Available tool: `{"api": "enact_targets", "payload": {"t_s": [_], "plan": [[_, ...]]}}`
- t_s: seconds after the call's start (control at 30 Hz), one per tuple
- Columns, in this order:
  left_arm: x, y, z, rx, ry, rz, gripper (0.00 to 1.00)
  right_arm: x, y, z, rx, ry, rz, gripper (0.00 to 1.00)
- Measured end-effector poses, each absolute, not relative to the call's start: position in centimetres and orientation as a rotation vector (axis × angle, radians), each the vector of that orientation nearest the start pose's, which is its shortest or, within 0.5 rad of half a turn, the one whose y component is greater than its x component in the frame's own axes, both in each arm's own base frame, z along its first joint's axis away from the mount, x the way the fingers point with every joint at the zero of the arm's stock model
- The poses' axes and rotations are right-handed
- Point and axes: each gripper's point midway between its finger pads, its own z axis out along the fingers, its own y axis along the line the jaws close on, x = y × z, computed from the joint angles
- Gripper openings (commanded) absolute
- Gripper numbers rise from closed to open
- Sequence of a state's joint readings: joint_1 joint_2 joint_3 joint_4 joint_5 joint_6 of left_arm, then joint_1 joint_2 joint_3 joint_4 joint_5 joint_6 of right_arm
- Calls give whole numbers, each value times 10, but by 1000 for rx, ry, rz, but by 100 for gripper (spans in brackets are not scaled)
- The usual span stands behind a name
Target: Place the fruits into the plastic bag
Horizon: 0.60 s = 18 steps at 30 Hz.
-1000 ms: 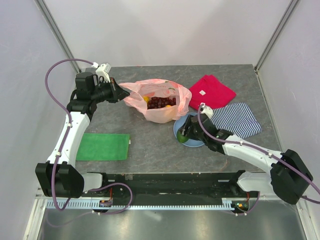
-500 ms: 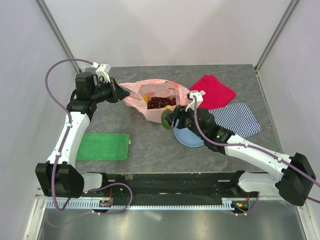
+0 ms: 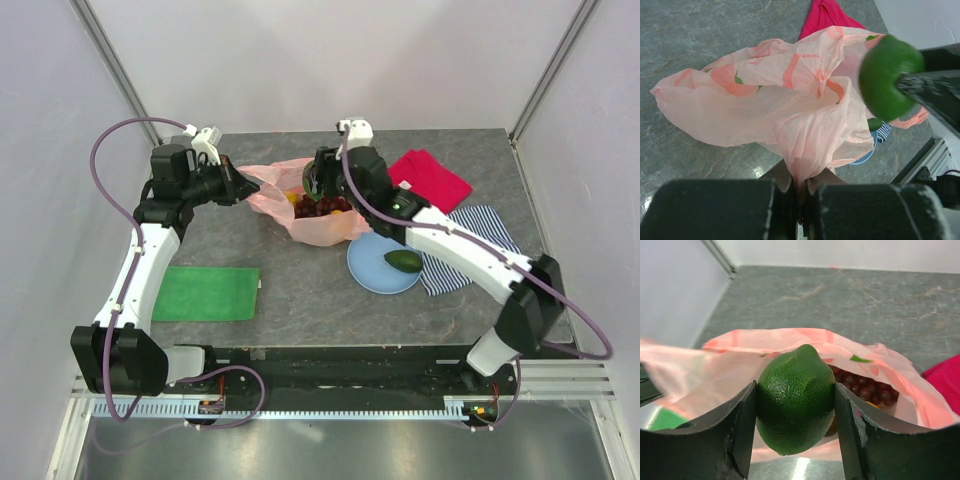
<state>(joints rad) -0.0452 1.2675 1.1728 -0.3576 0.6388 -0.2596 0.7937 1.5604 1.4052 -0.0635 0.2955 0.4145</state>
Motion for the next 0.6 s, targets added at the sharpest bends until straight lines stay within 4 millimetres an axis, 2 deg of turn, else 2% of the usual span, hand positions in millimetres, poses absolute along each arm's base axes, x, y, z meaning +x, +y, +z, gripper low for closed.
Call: {"api": "enact_targets", "payload": {"t_s": [0.1, 0.3, 0.6], "plan": [[355, -129, 275, 196, 2015, -837, 2, 395, 339, 280, -155, 1903, 501, 0], [355, -129, 275, 196, 2015, -837, 1, 399, 330, 226, -192, 2032, 344, 0], [355, -129, 275, 196, 2015, -837, 2, 402, 328, 174, -228, 2138, 235, 0]]}}
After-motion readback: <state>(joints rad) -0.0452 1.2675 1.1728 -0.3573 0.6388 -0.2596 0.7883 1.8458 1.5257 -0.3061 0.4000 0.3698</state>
